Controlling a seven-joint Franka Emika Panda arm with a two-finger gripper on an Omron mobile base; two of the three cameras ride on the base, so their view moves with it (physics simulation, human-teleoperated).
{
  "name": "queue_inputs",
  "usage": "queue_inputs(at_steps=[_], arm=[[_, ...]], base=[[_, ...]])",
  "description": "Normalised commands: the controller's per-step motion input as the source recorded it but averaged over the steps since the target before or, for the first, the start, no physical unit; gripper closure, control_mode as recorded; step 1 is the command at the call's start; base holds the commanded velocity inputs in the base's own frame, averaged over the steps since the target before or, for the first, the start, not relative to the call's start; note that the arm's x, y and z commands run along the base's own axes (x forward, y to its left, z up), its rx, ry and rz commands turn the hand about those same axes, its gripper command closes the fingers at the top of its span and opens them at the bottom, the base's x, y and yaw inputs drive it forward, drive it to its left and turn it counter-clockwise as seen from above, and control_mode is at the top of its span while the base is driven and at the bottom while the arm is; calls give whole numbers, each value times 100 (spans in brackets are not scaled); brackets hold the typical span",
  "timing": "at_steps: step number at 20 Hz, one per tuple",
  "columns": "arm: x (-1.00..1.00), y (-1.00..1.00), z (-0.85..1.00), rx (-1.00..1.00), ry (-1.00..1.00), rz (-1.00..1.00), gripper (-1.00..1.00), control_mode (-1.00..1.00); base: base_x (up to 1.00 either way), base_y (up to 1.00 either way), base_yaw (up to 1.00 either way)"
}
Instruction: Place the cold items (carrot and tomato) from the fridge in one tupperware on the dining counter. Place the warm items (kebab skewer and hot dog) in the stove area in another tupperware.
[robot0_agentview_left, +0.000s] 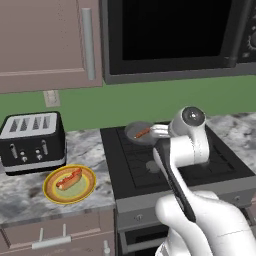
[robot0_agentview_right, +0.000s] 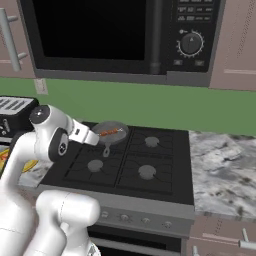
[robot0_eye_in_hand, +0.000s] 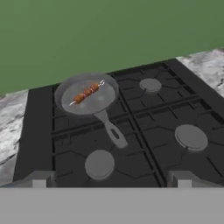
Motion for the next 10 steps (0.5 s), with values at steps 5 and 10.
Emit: queue_inputs(at_steps=[5, 10], arm=[[50, 4, -11, 4, 8, -15, -100, -100], [42, 9, -25, 0, 1, -7, -100, -100]], base=[[0, 0, 0], [0, 0, 0]])
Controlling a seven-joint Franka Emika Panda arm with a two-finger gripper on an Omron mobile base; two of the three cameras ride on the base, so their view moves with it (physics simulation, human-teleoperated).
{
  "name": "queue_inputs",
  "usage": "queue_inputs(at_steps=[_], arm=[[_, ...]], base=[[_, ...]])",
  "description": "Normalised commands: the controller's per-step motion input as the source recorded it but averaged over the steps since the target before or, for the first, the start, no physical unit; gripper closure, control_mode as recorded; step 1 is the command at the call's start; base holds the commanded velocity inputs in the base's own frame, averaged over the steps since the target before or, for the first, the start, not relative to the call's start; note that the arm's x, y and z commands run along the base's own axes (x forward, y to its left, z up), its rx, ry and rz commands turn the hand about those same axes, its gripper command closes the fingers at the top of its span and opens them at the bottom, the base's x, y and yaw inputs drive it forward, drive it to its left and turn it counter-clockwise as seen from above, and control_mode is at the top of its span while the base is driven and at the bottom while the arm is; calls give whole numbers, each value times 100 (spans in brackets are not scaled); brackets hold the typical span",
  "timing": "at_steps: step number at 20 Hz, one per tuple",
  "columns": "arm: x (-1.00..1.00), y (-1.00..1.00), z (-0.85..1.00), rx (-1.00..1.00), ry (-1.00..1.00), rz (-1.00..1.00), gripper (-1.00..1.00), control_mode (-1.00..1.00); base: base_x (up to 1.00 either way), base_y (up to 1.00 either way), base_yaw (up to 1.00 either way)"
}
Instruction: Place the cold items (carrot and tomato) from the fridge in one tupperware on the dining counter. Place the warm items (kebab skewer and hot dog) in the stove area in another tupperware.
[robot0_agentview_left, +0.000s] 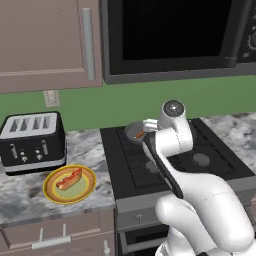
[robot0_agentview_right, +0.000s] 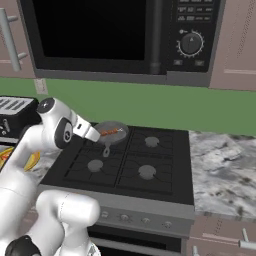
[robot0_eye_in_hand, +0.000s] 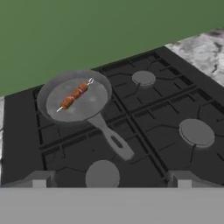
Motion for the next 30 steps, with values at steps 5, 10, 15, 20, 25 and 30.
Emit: queue_inputs(at_steps=[5, 10, 15, 20, 25, 30], arm=[[39, 9, -24, 0, 0, -3, -100, -100], [39, 4, -27, 0, 0, -2, -100, -100], [39, 0, -15, 4, 2, -1, -100, -100], [38, 0, -18, 2, 7, 0, -100, -100], [31, 0, -15, 0, 9, 0, -100, -100], [26, 0, -15, 0, 5, -1, -100, -100]], base=[[0, 0, 0], [0, 0, 0], [0, 0, 0], [0, 0, 0], [0, 0, 0], [0, 0, 0]])
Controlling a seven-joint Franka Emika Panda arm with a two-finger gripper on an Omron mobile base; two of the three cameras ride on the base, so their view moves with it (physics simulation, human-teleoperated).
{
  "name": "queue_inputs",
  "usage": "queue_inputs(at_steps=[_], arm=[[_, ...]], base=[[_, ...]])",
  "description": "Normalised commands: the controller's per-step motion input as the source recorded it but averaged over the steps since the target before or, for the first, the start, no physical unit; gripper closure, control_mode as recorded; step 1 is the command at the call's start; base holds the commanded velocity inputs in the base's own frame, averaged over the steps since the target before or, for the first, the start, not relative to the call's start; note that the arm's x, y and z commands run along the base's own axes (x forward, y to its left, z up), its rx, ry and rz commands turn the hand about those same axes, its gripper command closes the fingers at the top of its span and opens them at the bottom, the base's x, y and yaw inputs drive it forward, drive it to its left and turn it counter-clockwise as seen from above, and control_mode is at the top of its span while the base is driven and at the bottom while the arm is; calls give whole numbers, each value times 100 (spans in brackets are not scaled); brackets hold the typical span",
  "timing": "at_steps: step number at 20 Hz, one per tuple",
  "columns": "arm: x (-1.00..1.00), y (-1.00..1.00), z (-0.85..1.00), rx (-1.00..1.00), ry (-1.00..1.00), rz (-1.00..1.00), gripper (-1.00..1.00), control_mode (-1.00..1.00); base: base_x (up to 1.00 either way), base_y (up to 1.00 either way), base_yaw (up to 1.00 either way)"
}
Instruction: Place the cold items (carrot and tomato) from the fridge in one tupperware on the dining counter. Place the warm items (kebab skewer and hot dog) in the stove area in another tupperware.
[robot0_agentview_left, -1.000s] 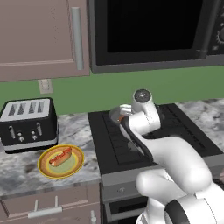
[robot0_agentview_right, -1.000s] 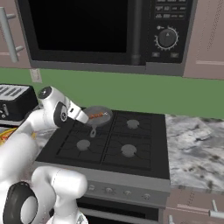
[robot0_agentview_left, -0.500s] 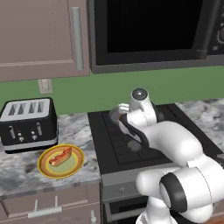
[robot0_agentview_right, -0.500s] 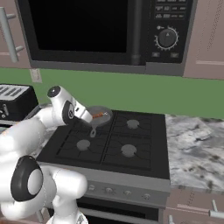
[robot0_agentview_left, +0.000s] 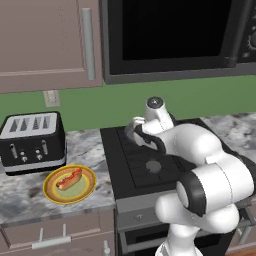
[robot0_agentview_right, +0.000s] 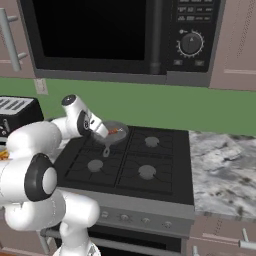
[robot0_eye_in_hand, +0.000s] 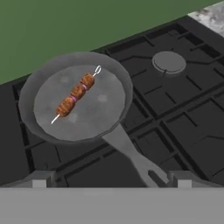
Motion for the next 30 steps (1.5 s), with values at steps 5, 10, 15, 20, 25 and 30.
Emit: queue_inputs(at_steps=[5, 10, 15, 20, 25, 30], arm=[[21, 0, -24, 0, 0, -2, -100, -100], [22, 0, -22, 1, 1, -1, -100, -100], [25, 0, -16, 0, 3, -1, -100, -100], [27, 0, -15, 0, 4, -1, -100, -100], [30, 0, -11, 1, 6, -2, -100, -100], [24, 0, -15, 1, 5, -1, -100, -100]], base=[[0, 0, 0], [0, 0, 0], [0, 0, 0], [0, 0, 0], [0, 0, 0], [0, 0, 0]])
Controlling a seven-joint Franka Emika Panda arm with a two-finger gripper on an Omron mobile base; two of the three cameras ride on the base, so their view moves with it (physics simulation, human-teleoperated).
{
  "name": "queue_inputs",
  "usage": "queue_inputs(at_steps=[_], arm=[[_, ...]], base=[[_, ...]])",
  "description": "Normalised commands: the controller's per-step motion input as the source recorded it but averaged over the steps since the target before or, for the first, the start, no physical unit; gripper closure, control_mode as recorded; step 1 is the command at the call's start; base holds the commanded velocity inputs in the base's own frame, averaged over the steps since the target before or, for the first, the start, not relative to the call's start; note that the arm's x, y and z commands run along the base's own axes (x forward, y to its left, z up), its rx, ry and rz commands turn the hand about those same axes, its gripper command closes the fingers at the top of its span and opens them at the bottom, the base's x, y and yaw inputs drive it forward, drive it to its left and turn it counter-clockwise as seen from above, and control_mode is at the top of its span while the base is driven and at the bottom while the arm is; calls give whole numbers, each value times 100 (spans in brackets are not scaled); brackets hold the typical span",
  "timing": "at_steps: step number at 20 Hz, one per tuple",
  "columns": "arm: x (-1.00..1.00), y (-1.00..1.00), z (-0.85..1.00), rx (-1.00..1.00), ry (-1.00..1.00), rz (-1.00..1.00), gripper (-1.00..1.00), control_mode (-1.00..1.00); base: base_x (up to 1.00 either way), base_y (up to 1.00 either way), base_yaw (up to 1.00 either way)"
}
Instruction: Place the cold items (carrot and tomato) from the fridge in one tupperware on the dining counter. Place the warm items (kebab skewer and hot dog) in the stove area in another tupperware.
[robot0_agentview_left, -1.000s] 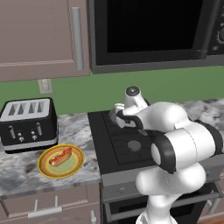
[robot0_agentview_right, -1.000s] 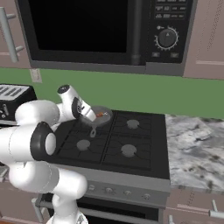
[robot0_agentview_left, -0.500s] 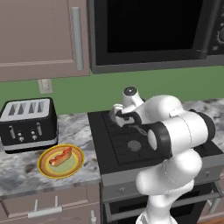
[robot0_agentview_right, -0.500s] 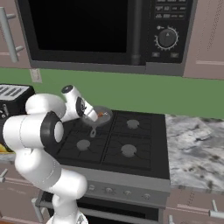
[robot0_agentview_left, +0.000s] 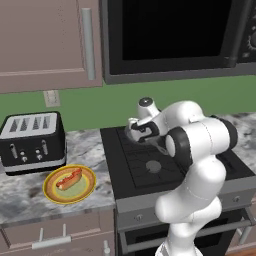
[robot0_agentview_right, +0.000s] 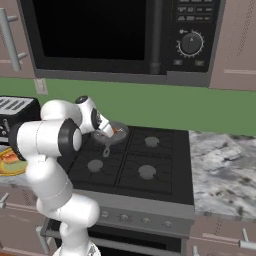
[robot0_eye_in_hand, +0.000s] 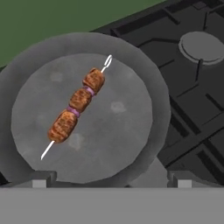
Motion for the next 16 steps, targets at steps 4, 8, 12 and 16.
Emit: queue_inputs(at_steps=[4, 8, 12, 16], arm=[[19, 0, -18, 3, 3, 0, -100, -100], [16, 0, -19, 3, 2, 0, -100, -100], [21, 0, -16, 3, 0, 0, -100, -100], [22, 0, -15, 2, 0, -1, -100, -100]], base=[[0, 0, 0], [0, 0, 0], [0, 0, 0], [0, 0, 0]])
